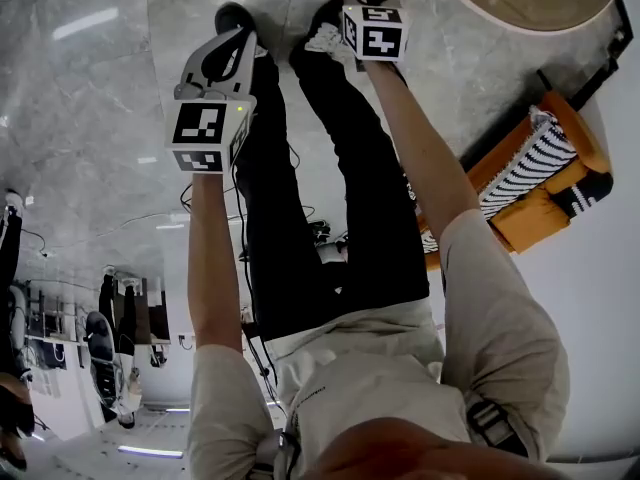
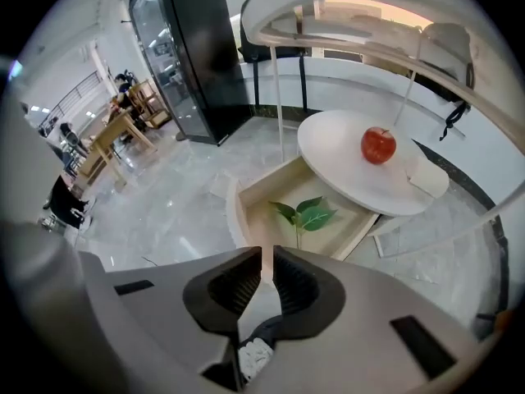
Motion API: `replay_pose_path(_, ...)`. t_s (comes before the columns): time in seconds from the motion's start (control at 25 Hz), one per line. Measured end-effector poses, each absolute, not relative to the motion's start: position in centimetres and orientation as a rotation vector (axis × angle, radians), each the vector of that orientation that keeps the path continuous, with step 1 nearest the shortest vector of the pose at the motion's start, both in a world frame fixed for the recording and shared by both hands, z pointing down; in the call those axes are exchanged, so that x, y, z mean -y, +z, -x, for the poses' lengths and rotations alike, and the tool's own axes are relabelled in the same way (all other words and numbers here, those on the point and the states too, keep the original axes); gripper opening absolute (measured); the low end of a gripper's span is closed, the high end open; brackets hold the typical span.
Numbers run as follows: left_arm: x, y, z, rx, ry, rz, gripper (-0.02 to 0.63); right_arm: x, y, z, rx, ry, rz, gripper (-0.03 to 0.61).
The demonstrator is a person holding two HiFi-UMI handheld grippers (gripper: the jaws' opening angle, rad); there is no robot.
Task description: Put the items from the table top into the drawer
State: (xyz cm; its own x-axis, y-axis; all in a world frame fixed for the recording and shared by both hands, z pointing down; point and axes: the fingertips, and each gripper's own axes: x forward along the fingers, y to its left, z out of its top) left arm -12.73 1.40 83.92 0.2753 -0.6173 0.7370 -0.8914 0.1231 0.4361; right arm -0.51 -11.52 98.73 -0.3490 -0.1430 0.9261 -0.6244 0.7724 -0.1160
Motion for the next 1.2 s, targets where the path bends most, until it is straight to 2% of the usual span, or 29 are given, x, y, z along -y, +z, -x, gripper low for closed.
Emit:
replay_pose_path(0.44,2.1,72.5,9.7,1.332,0.384,-1.697,0.021,10.2,81.2,-0.5,2.039,0.717,-0.729,0.040)
replay_pose_path(1.0,-2.9,52.5,2.0,1.233,0.463,-1.875,0.021,3.1,56.5,-10.3,2.094,0.862,-1.076,0.040)
replay_pose_path(1.2,-6.5,43.4,-4.9,1.238,0.519,-1.978,0.021,-3.2,47.2,-16.3,2.158,0.856,-1.058,0.040)
